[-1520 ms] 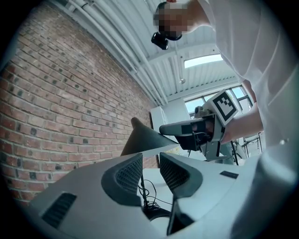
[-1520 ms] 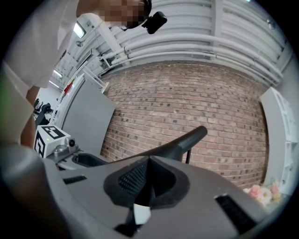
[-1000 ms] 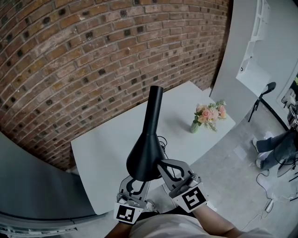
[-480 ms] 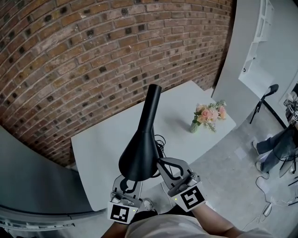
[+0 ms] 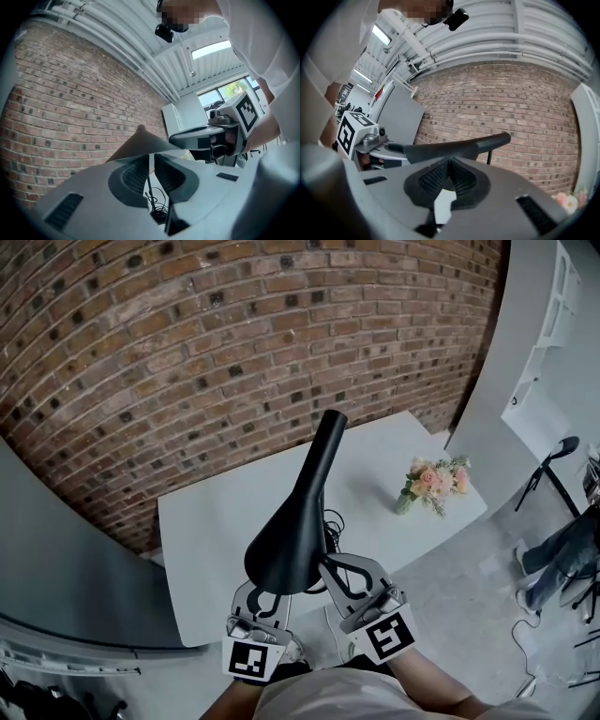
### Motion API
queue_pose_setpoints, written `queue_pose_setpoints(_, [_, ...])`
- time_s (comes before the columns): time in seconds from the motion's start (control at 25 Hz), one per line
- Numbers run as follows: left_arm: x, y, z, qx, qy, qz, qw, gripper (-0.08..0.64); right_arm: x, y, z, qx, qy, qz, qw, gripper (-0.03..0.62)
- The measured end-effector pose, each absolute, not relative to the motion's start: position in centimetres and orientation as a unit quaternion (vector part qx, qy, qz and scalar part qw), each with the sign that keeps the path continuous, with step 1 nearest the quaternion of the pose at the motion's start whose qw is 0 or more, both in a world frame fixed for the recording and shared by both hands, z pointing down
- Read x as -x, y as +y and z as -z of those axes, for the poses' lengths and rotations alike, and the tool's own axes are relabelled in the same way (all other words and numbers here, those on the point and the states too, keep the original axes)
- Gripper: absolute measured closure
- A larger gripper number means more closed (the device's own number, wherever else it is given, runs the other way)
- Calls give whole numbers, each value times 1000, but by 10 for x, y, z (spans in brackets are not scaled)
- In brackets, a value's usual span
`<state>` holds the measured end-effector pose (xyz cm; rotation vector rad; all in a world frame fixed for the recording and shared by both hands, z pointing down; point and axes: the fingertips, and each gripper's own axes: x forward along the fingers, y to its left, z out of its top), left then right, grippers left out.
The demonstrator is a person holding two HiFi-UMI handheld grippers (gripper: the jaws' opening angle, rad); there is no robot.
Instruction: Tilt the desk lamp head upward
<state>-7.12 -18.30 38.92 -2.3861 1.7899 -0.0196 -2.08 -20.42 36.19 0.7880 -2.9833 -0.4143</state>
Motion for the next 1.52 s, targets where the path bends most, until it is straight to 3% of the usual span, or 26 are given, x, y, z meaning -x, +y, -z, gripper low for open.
queue_pose_setpoints(1.52, [76, -185, -335, 763, 638, -25, 98, 526, 24, -176, -334, -248, -960, 124, -28, 574])
